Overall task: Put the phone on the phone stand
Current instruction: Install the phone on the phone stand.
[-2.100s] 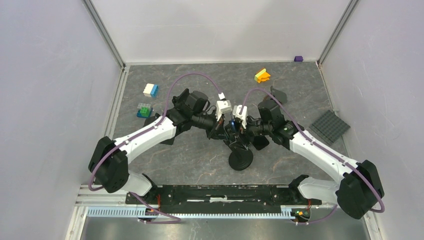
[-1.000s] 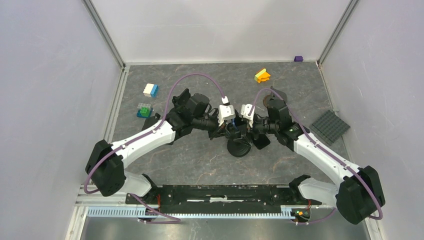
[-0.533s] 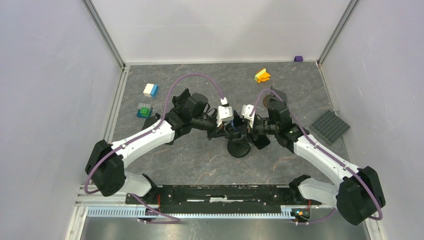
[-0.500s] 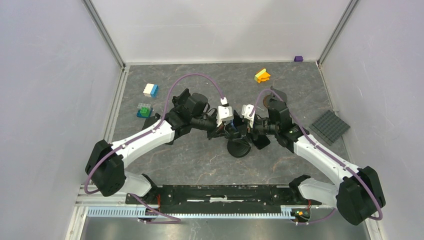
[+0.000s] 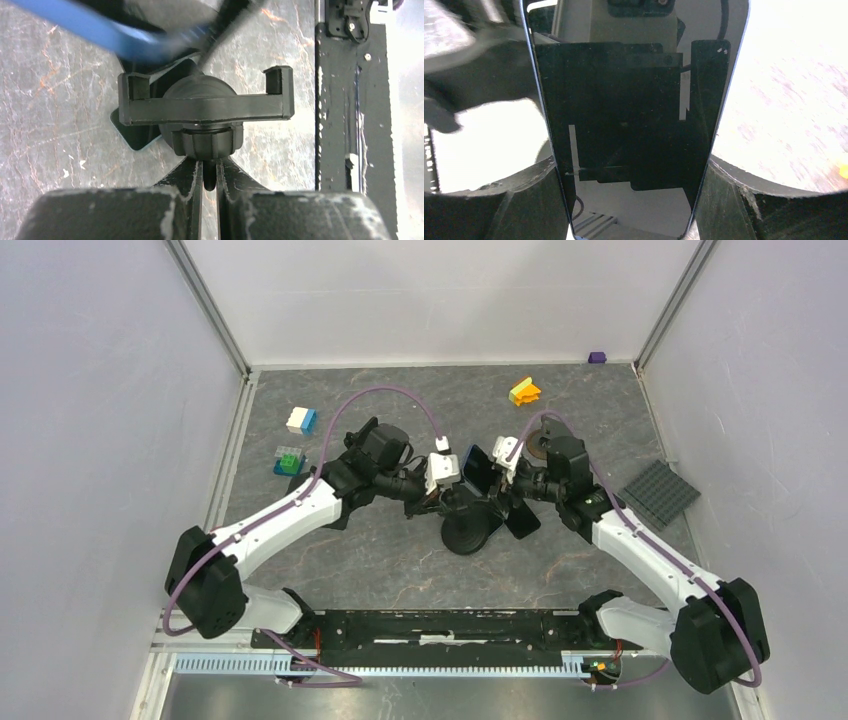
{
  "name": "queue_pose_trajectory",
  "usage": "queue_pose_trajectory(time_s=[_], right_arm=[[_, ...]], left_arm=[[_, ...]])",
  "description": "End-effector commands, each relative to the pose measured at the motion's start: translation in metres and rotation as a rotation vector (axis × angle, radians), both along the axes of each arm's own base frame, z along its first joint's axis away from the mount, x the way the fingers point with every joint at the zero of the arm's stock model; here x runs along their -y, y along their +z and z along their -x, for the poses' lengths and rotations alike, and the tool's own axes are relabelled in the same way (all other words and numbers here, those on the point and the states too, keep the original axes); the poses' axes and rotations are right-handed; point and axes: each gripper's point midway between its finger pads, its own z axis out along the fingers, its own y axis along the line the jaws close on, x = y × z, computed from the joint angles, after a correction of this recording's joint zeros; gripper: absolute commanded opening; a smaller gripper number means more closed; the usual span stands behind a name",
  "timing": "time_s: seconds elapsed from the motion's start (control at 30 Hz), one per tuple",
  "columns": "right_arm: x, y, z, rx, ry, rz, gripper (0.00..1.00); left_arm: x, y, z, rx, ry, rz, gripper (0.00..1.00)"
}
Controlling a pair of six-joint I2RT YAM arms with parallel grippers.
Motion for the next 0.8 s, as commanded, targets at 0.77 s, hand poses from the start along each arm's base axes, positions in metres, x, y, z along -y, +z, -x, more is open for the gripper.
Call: queue_pose_trajectory(time_s=[0.77], right_arm=[[0.0,0.03,-0.013,0.098,-0.013,-0.085,0.0]], left_arm=[[-0.041,0.014,0.024,0.111,-0.301,0.097,0.02]])
